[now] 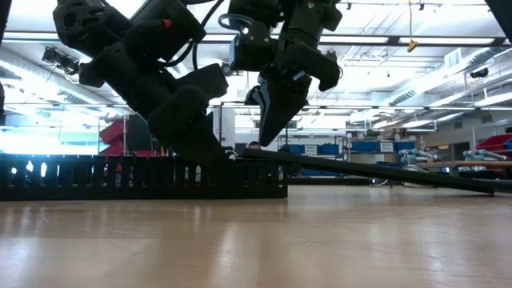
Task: Ziptie cables
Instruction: Close the black cable duct with the cover
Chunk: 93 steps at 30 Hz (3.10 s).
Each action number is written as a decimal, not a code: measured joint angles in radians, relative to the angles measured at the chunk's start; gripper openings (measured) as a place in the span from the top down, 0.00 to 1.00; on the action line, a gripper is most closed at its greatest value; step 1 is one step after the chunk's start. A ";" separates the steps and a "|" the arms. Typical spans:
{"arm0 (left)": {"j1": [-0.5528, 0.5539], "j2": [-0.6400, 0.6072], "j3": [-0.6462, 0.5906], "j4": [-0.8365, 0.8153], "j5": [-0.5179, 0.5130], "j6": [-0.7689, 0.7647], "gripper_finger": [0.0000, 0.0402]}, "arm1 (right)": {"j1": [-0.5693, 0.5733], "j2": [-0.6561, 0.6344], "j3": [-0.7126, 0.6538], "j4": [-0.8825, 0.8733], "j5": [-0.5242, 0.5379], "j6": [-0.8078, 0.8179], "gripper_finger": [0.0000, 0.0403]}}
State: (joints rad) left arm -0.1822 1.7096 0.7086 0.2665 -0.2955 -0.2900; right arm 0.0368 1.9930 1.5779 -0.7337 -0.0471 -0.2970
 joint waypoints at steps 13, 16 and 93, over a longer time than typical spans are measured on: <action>0.000 0.000 0.000 0.001 0.000 0.000 0.46 | 0.000 0.000 -0.014 0.016 -0.005 0.000 1.00; 0.000 0.000 0.000 0.001 0.000 0.000 0.46 | 0.000 0.000 -0.014 0.017 -0.027 0.000 1.00; 0.000 0.000 0.000 0.003 -0.007 0.027 0.46 | -0.033 -0.001 -0.162 0.298 -0.167 -0.037 1.00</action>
State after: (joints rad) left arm -0.1822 1.7092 0.7086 0.2691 -0.3023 -0.2633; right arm 0.0036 1.9923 1.4162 -0.4358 -0.2137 -0.3341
